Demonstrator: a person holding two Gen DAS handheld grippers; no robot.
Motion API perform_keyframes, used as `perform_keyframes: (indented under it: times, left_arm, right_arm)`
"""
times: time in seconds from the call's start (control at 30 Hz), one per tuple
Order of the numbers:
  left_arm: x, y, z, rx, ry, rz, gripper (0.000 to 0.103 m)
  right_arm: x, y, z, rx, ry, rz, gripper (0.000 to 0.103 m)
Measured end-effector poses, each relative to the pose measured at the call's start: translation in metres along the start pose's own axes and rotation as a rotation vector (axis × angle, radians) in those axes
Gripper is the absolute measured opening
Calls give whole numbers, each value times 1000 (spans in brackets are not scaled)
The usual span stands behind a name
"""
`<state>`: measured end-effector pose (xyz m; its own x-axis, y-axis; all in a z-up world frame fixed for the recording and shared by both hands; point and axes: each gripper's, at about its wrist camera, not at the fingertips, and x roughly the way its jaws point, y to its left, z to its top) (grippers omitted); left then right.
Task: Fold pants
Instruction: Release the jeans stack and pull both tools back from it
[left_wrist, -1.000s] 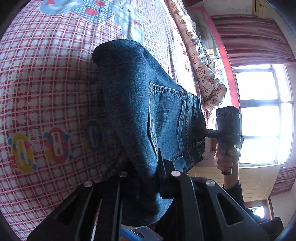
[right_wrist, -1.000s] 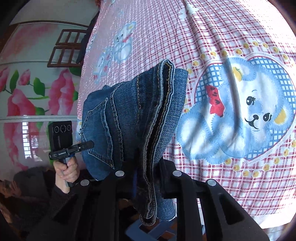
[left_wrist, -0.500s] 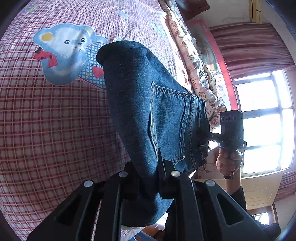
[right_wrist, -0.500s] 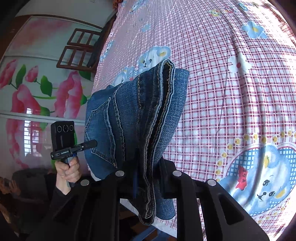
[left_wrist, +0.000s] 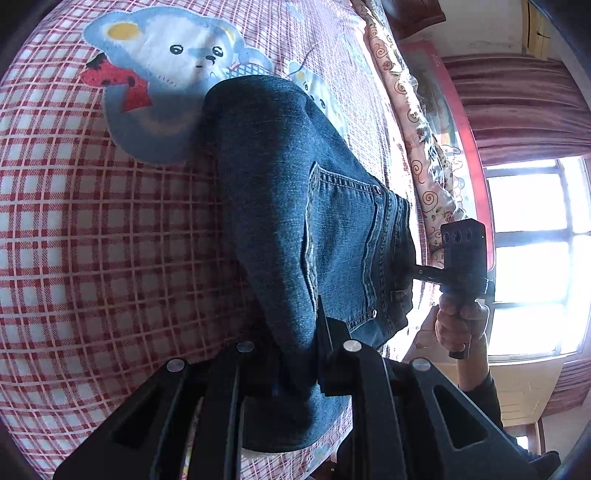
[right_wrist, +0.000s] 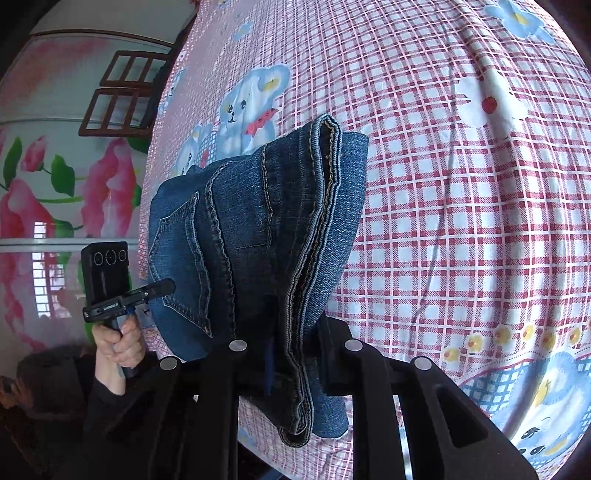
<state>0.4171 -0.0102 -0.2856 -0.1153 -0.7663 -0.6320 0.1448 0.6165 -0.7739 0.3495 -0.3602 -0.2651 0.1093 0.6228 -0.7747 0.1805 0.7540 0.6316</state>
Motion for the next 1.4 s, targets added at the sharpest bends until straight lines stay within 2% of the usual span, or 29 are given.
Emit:
perform_keyframes:
  times: [0.1,0.2,0.23,0.3,0.43,0.57,0.63,0.77,0.83,0.9,0.93,0.97,1.0,1.07,1.17,1.2,1.23,1.37,1.4]
  left_arm:
    - [-6,13,-10,3,-14,0,15]
    - [-10,12,-18,5,-28,67,34]
    - [-11,10,-18,14,-37,128,49]
    - [-16,3,-22,37,-54,190,50]
    - [-22,-21,-26,98,-98,373,54]
    - [-27,-58,-42,204,-177,583,44]
    - [-28,-78,-51,244,-230,691,43]
    - [-42,-106,-72,222,-357,754,42]
    - [-47,-118,-87,206,-401,740,44]
    - [-45,-129,-103,184,-443,750,56]
    - [-45,-132,-112,178,-466,753,70]
    - [-46,-134,-122,170,-497,764,78]
    - [-45,-138,-132,160,-520,776,81]
    - [-41,-148,-149,155,-535,798,83]
    - [-47,-168,-176,169,-559,845,90]
    - [-51,-175,-185,170,-573,852,92]
    - [-57,-183,-196,169,-589,859,95]
    - [-78,-210,-235,179,-630,864,96]
    - [-83,-214,-243,184,-637,860,96]
  right_arm:
    - [4,-8,-3,26,-11,9,21]
    - [-1,-7,-7,12,-29,-18,22]
    - [-4,-6,-9,8,-38,-41,24]
    - [-9,1,-12,-2,-61,-83,26]
    - [-23,20,-26,-55,-137,-265,26]
    - [-40,40,-39,-117,-205,-368,26]
    - [-46,56,-48,-166,-243,-431,26]
    - [-50,90,-75,-234,-328,-506,26]
    - [-51,106,-94,-259,-379,-530,26]
    - [-48,117,-112,-276,-414,-554,26]
    - [-46,123,-119,-282,-431,-572,26]
    - [-47,127,-128,-284,-453,-581,27]
    - [-49,129,-137,-278,-476,-595,43]
    - [-57,140,-159,-278,-532,-585,61]
    - [-72,158,-191,-289,-580,-587,64]
    - [-78,164,-202,-295,-599,-585,72]
    - [-84,171,-215,-301,-619,-588,75]
    - [-105,196,-261,-338,-673,-581,77]
    - [-109,201,-271,-349,-686,-591,81]
